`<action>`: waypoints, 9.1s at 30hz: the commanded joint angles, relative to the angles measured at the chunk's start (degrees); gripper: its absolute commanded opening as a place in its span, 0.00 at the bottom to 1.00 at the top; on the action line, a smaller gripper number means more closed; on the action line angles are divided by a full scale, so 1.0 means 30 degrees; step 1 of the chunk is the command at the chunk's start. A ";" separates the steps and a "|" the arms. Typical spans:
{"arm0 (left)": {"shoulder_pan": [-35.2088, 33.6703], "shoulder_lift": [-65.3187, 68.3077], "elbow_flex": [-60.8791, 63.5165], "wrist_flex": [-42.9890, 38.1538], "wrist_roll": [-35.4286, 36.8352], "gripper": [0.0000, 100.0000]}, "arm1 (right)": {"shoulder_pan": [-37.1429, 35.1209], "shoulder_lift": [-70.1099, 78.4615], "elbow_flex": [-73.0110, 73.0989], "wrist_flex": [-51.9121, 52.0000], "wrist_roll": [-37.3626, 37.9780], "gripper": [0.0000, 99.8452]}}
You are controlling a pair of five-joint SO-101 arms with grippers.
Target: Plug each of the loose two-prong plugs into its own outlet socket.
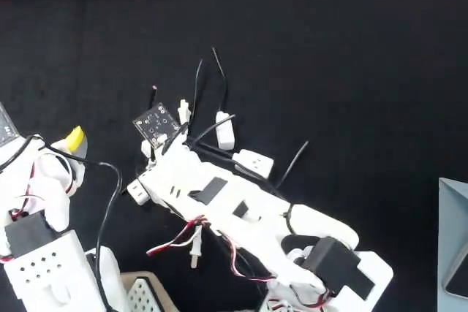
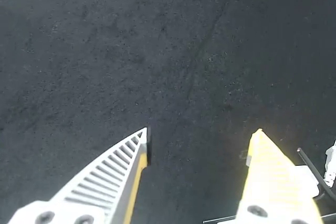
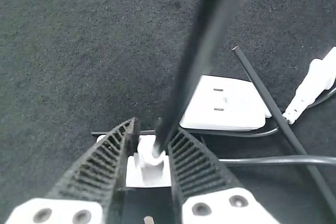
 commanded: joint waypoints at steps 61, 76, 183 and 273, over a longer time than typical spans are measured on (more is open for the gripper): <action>0.4410 -0.0234 -0.0073 0.6564 -1.0168 0.30 | -0.0527 -0.1538 0.2828 0.1114 0.3663 0.01; 0.4293 -0.0234 0.0103 0.6857 -1.0725 0.30 | -0.0527 -0.1714 0.2154 0.1055 0.3604 0.01; 1.2440 1.9018 -0.2505 -0.3839 -0.6799 0.17 | 0.8440 -1.6601 0.3150 0.9729 0.3253 0.01; -0.2095 1.1634 -0.5026 0.2520 -0.8762 0.30 | 0.1700 0.4645 -0.6256 0.1026 0.2227 0.01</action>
